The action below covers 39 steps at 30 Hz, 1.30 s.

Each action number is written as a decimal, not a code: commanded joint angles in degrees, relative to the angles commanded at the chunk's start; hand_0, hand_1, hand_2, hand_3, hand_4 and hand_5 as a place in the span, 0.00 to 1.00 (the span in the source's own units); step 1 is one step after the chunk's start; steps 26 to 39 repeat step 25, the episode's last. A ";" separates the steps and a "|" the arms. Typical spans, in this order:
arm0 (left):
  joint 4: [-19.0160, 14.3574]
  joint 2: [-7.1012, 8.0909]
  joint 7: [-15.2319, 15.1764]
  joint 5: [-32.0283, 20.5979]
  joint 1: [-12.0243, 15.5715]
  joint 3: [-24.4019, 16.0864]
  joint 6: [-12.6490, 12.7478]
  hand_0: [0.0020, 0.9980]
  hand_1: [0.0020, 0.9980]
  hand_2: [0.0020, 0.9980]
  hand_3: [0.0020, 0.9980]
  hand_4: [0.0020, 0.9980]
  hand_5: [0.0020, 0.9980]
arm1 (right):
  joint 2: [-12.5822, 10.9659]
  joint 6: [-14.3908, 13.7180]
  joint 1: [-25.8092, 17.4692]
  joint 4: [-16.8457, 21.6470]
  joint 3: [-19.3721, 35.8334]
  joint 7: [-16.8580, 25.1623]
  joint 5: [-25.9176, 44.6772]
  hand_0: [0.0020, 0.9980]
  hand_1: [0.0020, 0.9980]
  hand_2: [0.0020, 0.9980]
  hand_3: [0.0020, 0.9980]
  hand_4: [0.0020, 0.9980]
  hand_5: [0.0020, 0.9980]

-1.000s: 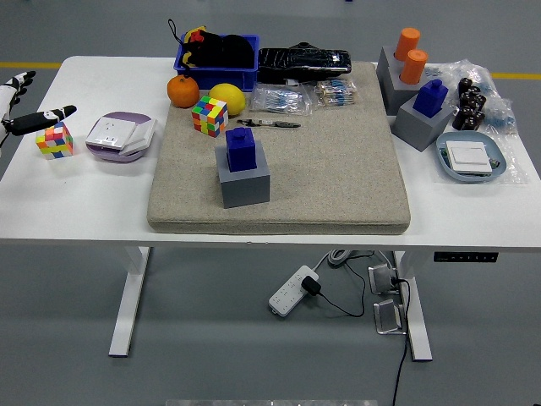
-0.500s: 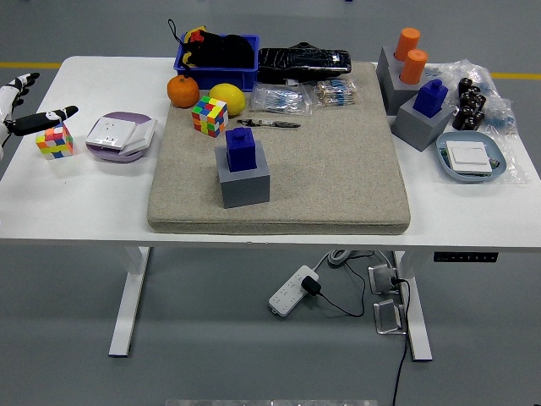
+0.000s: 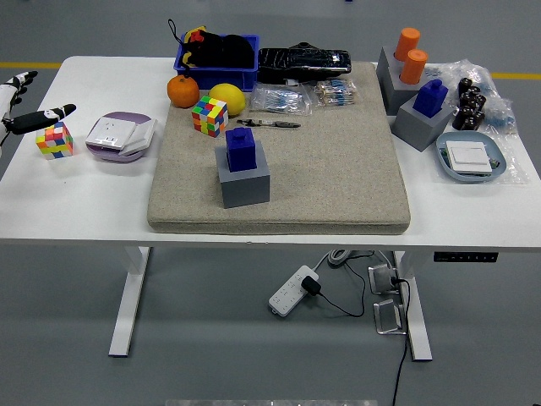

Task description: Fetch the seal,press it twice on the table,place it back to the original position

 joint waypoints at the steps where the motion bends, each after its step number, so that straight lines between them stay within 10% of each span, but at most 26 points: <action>1: 0.00 -0.02 -0.03 0.08 -0.01 -0.06 0.01 0.94 0.99 1.00 0.96 0.94 0.43 | 0.01 -0.02 -0.04 0.01 0.04 0.01 0.00 0.83 0.73 0.70 0.71 0.74 0.51; 39: 0.22 -0.54 0.13 -0.94 -0.08 1.23 -0.24 0.94 0.99 1.00 0.96 0.93 0.43 | 0.31 -0.02 -0.34 0.01 0.31 0.19 -0.05 0.83 0.73 0.70 0.71 0.74 0.51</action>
